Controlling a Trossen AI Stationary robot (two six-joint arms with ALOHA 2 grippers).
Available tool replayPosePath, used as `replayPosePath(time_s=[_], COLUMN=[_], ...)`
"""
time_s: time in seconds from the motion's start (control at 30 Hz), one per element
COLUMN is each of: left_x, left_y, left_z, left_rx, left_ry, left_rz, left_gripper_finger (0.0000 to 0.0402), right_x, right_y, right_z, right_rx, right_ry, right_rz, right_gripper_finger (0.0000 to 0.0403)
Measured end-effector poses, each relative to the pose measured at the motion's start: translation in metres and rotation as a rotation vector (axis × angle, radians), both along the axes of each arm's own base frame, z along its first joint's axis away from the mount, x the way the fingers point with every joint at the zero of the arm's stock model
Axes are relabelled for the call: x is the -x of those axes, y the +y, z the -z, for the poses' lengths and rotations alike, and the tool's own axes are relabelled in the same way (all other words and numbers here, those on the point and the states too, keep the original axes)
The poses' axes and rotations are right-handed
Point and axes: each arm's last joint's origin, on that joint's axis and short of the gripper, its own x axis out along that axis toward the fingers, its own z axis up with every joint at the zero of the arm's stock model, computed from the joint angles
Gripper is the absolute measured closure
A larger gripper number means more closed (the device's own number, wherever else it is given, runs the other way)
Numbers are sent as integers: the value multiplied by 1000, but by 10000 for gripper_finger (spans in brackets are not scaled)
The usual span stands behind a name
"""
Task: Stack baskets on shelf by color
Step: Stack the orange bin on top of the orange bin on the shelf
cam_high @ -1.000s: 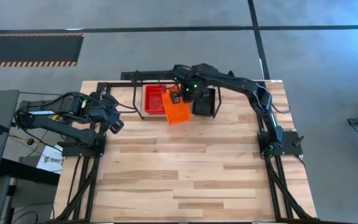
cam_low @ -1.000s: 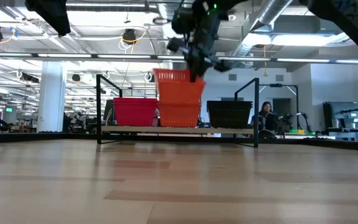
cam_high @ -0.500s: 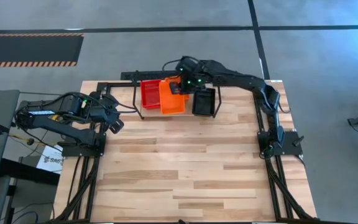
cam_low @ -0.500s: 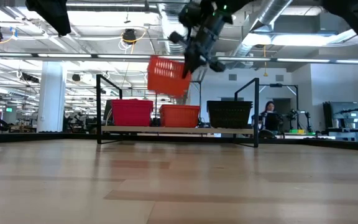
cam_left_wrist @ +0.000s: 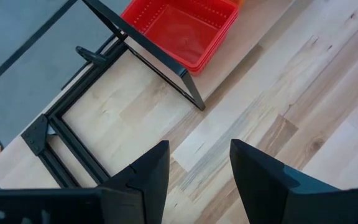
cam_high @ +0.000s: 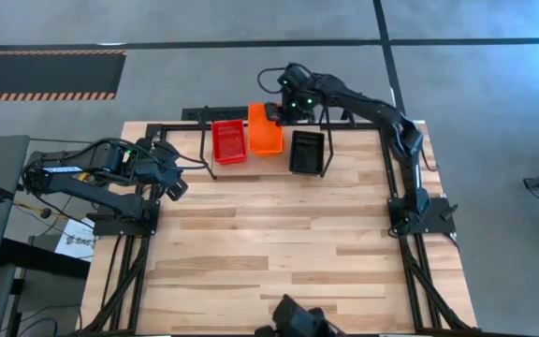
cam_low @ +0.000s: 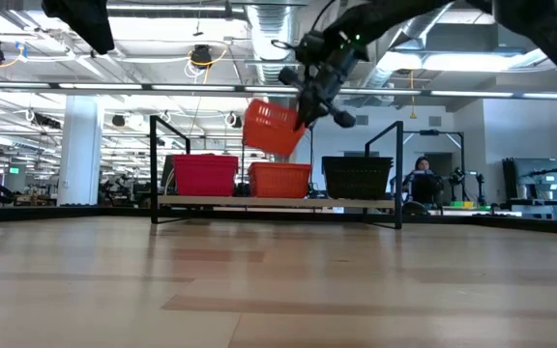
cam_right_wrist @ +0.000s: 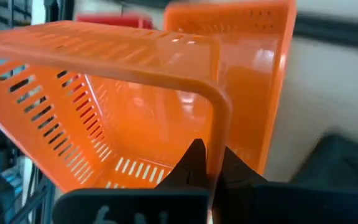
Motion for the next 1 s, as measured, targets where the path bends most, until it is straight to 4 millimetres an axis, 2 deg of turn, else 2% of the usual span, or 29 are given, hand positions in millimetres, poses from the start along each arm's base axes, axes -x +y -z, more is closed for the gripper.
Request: replayPosePath(time_s=[0.13,0.33,0.53,0.67,0.9,1.0], left_x=[0,0,0,0,-1,-2], left_y=[0,0,0,0,0,0], left_z=[0,0,0,0,-1,-1], left_rx=[1,0,-3,1,5,7], left_ry=[0,-6,-14,-23,-39,-50], left_rz=[0,-12,-27,-41,-47,-48], left_gripper_finger=[244,244,244,244,244,244], right_x=[1,6,12,9,-2,-2], right_y=[-15,-24,-18,-12,-10,-10], right_z=[15,18,23,37,30,28], right_rx=[4,26,-4,-41,39,51], right_ry=[22,28,117,184,108,94], right_rz=[-10,-24,-89,-140,-167,-167], right_gripper_finger=[401,401,401,401,396,380])
